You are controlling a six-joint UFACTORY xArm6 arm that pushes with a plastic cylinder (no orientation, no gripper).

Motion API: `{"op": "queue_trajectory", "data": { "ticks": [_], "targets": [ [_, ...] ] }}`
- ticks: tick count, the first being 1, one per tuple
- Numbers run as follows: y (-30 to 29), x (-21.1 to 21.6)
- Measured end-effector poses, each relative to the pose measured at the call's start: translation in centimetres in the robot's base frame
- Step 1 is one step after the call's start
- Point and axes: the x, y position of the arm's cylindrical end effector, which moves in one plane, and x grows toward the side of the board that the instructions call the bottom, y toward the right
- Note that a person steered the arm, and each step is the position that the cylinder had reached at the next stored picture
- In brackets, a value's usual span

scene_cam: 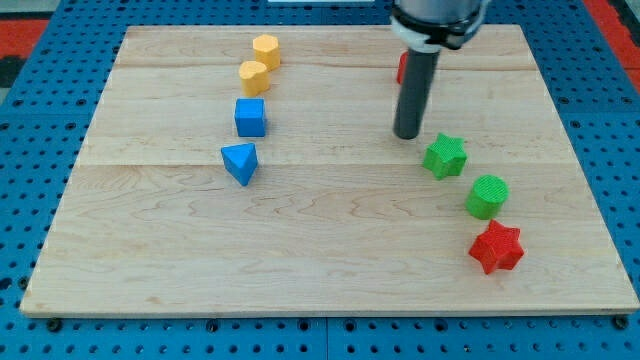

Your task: Slide green star towards the green circle

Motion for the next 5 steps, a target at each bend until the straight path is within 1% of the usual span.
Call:
{"op": "queue_trajectory", "data": {
  "ticks": [1, 2, 3, 4, 5],
  "targets": [
    [1.7, 2.1],
    [4.7, 2.3],
    [5.9, 2.3],
    [5.9, 0.8],
    [5.4, -3.3]
  ]
}}
